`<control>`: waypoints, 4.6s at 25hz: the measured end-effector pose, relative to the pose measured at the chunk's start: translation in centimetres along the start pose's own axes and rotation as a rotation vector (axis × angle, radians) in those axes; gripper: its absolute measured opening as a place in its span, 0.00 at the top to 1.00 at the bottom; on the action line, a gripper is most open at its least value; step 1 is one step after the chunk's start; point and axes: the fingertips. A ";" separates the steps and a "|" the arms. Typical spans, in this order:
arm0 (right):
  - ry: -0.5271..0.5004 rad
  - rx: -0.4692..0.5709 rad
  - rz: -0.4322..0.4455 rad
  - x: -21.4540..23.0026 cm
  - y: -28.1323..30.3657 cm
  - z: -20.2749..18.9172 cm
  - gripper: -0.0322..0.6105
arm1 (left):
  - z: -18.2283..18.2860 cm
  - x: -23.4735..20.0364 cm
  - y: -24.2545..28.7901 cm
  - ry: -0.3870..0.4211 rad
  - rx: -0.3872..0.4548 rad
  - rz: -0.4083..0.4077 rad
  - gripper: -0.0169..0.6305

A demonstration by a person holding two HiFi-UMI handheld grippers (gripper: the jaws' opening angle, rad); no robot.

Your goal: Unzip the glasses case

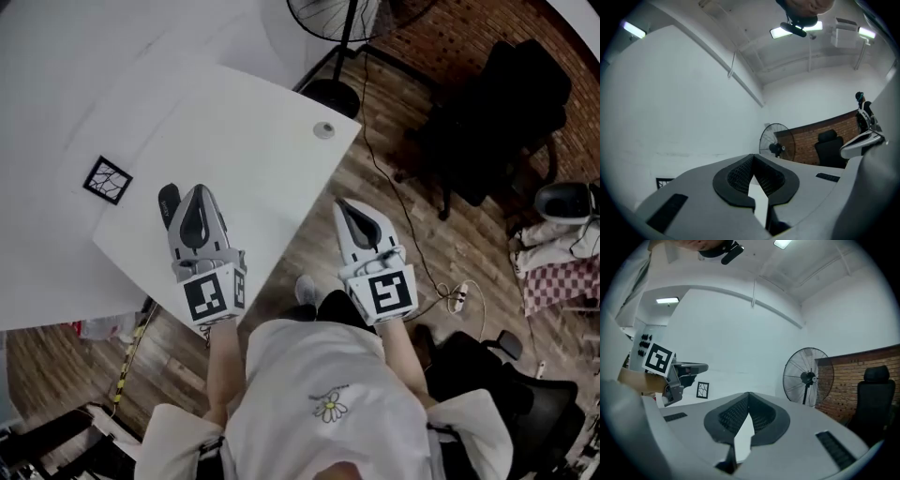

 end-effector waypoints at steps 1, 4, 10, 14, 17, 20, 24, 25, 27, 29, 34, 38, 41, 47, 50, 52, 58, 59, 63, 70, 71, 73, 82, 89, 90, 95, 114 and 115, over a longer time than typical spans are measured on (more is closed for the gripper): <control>-0.002 0.007 0.028 -0.1 1.0 0.4 0.94 | -0.1 -0.8 -0.4 0.006 -0.005 0.039 0.95; 0.000 -0.027 0.087 -0.9 4.3 0.5 0.94 | -0.6 -3.7 -1.8 -0.001 -0.021 0.160 0.95; -0.013 0.001 0.344 -5.7 11.7 2.1 0.94 | -1.7 -9.6 -5.0 -0.045 -0.060 0.426 0.95; -0.050 0.038 0.555 -9.3 16.0 3.7 0.94 | -2.0 -11.7 -6.8 -0.074 -0.080 0.602 0.95; -0.073 0.058 0.660 -11.2 19.0 4.8 0.94 | -2.0 -13.0 -6.7 -0.081 -0.081 0.692 0.95; -0.094 0.069 0.758 -12.8 21.7 5.8 0.94 | -2.2 -14.2 -6.5 -0.090 -0.088 0.790 0.95; -0.119 0.076 0.882 -14.3 24.7 6.4 0.94 | -2.5 -14.9 -6.2 -0.090 -0.118 0.907 0.95; -0.124 0.079 0.910 -14.6 25.3 6.5 0.94 | -2.6 -15.0 -6.0 -0.094 -0.122 0.932 0.95; -0.131 0.085 0.957 -14.9 26.2 6.6 0.94 | -2.6 -14.9 -5.8 -0.102 -0.124 0.974 0.95; -0.131 0.085 0.996 -14.9 26.7 6.5 0.94 | -3.0 -14.5 -5.4 -0.107 -0.133 1.007 0.95; -0.122 0.077 1.065 -14.4 28.1 6.0 0.94 | -4.0 -14.0 -3.9 -0.092 -0.178 1.053 0.95; -0.136 0.067 1.057 -13.7 28.6 5.6 0.94 | -4.3 -13.2 -2.8 -0.093 -0.190 1.033 0.95; -0.134 0.062 1.044 -13.6 28.4 5.5 0.94 | -4.2 -13.7 -2.4 -0.091 -0.181 1.008 0.95; -0.111 0.048 1.010 -13.5 28.4 4.9 0.94 | -6.8 -15.1 -0.6 -0.076 -0.321 0.897 0.82; -0.103 0.042 1.001 -13.4 28.5 4.8 0.94 | -8.6 -16.0 0.8 -0.070 -0.406 0.840 0.66; -0.101 0.033 0.996 -13.3 28.7 4.6 0.94 | -10.1 -16.7 1.9 -0.083 -0.455 0.795 0.60; -0.091 0.007 0.981 -13.2 28.9 3.9 0.94 | -17.5 -18.1 5.2 -0.136 -0.685 0.609 0.56; -0.092 0.006 0.978 -13.1 28.9 3.9 0.94 | -18.9 -18.1 5.6 -0.150 -0.728 0.577 0.55; -0.095 -0.004 0.963 -13.0 29.5 3.5 0.94 | -23.5 -18.6 6.9 -0.169 -0.858 0.500 0.54; -0.097 -0.039 0.917 -12.0 30.6 2.7 0.94 | -28.9 -19.4 7.9 -0.253 -1.010 0.436 0.54; -0.098 -0.041 0.913 -11.8 30.7 2.6 0.94 | -29.4 -19.5 7.9 -0.276 -1.020 0.435 0.54; -0.099 -0.048 0.904 -11.5 30.9 2.4 0.94 | -30.2 -19.5 8.1 -0.314 -1.038 0.430 0.54; -0.095 -0.085 0.875 -10.9 31.2 1.1 0.94 | -31.7 -19.9 8.3 -0.308 -1.092 0.393 0.52; -0.126 -0.095 0.915 -11.8 30.8 0.7 0.94 | -31.7 -17.9 8.6 -0.131 -1.133 0.183 0.52; -0.144 -0.099 0.938 -12.2 30.6 0.5 0.94 | -31.6 -17.3 8.5 -0.096 -1.134 0.138 0.52; -0.264 -0.176 1.049 -13.9 30.3 -2.1 0.94 | -31.2 -13.9 7.7 0.064 -1.119 -0.082 0.52; -0.812 -0.520 1.283 -21.2 28.5 -21.0 0.83 | -30.5 -8.0 4.6 0.128 -1.015 -0.273 0.52; -0.830 -0.518 1.281 -21.4 28.6 -21.2 0.83 | -30.5 -8.0 4.6 0.128 -1.015 -0.273 0.52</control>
Point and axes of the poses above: the fingertips, and each gripper's own axes: y forward along the fingers, x to its right, z out of its top, and after that the axes turned 8 degrees about -x, right-handed
